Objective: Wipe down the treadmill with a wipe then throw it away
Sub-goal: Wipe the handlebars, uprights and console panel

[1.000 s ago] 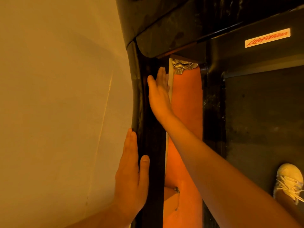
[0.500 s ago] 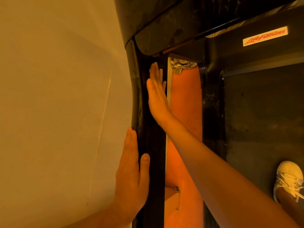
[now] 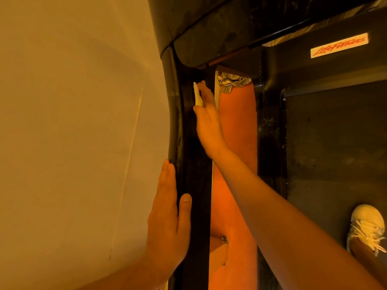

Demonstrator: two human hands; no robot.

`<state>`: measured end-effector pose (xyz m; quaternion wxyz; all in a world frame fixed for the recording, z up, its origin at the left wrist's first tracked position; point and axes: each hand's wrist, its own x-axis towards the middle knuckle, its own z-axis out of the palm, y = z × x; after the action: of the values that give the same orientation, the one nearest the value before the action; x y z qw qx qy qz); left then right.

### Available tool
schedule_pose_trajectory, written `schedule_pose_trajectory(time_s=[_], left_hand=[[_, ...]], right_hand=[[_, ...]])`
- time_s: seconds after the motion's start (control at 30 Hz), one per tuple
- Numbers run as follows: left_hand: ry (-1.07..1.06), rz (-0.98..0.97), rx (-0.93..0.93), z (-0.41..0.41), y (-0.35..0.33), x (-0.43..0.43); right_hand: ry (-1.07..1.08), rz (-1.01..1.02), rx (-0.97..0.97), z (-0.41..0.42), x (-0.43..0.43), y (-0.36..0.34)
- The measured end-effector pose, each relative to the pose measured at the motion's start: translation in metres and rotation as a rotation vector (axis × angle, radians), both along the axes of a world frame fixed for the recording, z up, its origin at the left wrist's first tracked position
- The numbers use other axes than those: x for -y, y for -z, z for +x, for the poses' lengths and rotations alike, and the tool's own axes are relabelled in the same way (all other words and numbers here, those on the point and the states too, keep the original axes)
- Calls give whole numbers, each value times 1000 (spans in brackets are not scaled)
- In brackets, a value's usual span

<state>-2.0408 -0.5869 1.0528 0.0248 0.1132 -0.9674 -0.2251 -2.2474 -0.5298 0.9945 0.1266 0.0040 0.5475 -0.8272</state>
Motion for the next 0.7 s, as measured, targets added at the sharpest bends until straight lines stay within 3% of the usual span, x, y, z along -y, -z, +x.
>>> schedule_pose_trajectory(time_s=[0.2, 0.47, 0.7], left_hand=[[9, 3, -6, -1, -1, -3], [10, 10, -14, 0, -1, -1], [11, 12, -13, 0, -1, -2]], right_hand=[[0, 104, -132, 21, 8, 4], [156, 34, -27, 10, 4, 25], [212, -54, -70, 13, 7, 26]])
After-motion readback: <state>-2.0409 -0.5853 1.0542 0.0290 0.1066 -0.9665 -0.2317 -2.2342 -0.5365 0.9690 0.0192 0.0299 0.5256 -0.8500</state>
